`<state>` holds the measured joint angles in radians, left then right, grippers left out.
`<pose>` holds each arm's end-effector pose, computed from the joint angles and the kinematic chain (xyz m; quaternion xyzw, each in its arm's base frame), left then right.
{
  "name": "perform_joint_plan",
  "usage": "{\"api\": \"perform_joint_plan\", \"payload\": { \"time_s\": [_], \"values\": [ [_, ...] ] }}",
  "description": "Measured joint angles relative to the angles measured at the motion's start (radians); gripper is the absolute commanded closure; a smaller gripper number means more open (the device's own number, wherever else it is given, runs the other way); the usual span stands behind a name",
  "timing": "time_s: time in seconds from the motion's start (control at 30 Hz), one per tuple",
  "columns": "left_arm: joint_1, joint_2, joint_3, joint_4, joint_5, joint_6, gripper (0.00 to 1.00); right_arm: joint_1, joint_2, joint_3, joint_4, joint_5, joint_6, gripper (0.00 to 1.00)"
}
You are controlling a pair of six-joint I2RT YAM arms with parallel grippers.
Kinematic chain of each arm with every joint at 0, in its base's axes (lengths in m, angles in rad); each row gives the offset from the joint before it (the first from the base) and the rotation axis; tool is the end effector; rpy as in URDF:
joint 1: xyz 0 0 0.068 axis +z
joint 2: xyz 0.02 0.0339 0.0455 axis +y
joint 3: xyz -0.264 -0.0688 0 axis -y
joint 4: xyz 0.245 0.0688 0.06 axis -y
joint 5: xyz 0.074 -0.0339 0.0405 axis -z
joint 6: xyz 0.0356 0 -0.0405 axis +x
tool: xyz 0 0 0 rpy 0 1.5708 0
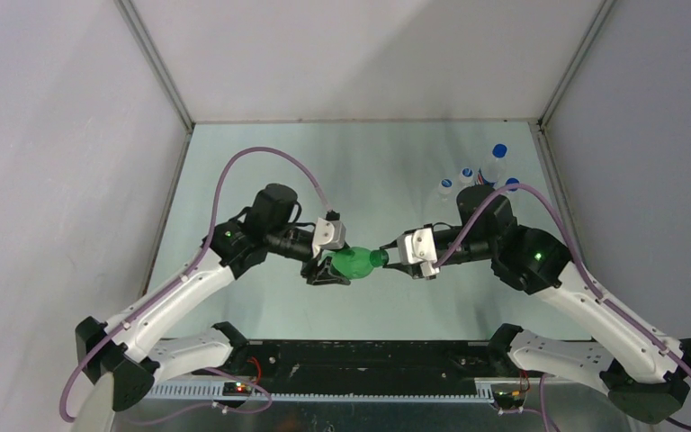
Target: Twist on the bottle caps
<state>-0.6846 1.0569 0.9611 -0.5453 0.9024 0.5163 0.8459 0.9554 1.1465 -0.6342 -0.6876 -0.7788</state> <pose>0.1503 -0.1588 0.3222 0.6158 0.5533 -0.4223 0.3692 0.1080 0.1560 0.3910 -0.7015 0.4165 0.3016 0.4933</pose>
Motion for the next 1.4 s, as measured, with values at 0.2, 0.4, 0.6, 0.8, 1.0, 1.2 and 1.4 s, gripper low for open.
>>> {"api": "perform_joint_plan", "payload": {
  "time_s": [0.2, 0.4, 0.6, 0.8, 1.0, 1.2, 1.4],
  "values": [
    [0.0, 0.005, 0.014, -0.039, -0.005, 0.007, 1.0, 0.003, 0.018, 0.0, 0.015, -0.005, 0.035, 1.0],
    [-0.033, -0.013, 0.0, -0.047, -0.135, 0.005, 1.0, 0.003, 0.082, 0.005, 0.066, 0.022, 0.21, 1.0],
    [-0.156, -0.085, -0.093, 0.032, -0.437, -0.016, 1.0, -0.027, 0.173, 0.008, 0.124, 0.025, 0.584, 1.0],
    [-0.283, -0.158, -0.213, 0.154, -0.821, -0.01, 1.0, -0.101, 0.276, 0.011, 0.106, 0.028, 1.042, 1.0],
    [-0.43, -0.169, -0.298, 0.288, -1.171, 0.064, 1.0, -0.131, 0.307, 0.01, 0.023, 0.072, 1.363, 1.0],
    [-0.496, -0.176, -0.324, 0.373, -1.319, 0.113, 1.0, -0.172, 0.285, -0.023, 0.053, 0.153, 1.483, 0.84],
    [-0.381, -0.219, -0.301, 0.36, -1.134, 0.066, 1.0, -0.174, 0.211, -0.039, 0.157, 0.182, 1.321, 0.47]
  ]
}}
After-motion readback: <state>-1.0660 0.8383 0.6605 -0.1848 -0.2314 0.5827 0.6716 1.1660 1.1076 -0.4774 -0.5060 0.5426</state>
